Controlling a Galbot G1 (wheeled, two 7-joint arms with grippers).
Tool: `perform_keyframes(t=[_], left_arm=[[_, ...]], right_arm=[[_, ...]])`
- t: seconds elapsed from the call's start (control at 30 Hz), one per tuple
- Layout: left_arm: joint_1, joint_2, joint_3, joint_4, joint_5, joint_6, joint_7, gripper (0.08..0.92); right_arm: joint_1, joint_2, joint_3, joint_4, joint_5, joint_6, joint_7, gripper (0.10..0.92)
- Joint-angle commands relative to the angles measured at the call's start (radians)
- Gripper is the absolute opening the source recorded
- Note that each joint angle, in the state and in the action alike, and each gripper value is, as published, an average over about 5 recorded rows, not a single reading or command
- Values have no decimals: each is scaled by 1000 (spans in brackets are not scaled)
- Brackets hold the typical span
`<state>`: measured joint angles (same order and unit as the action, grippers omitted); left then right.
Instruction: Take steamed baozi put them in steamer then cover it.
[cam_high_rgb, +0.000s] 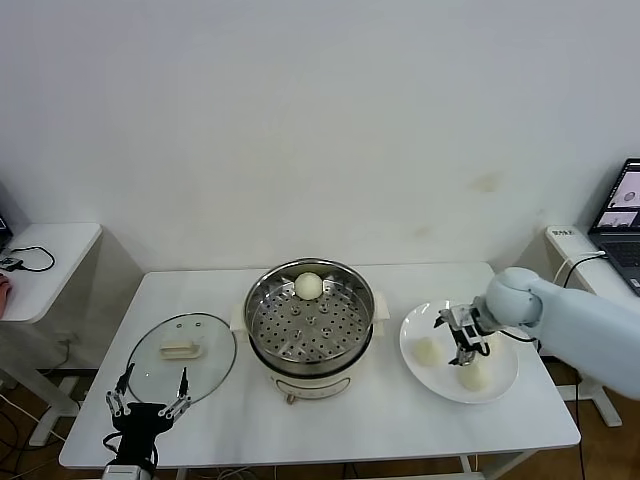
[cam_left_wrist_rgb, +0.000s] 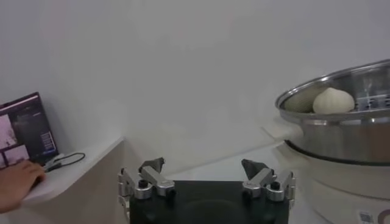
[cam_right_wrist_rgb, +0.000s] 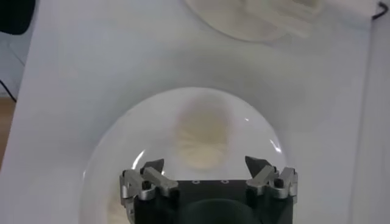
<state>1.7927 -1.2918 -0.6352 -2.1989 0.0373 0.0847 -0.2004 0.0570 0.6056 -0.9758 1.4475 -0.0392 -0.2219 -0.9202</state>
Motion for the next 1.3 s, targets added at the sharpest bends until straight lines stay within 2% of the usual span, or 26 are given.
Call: perform_keyframes(t=[0.03, 0.43, 0.97, 1.3], left_arm=[[1, 0, 1, 3, 3, 3, -3, 823], [1, -5, -1, 7, 8, 2, -5, 823], [0, -11, 2, 8, 13, 1, -6, 823], [2, -11, 5, 1, 16, 0, -7, 823]], right_arm=[[-92, 51, 55, -63, -32, -2, 6, 823], [-110, 114, 75, -129, -48, 10, 15, 785], [-118, 135, 97, -170, -66, 20, 13, 613], [7, 77, 95, -124, -15, 15, -3, 577]])
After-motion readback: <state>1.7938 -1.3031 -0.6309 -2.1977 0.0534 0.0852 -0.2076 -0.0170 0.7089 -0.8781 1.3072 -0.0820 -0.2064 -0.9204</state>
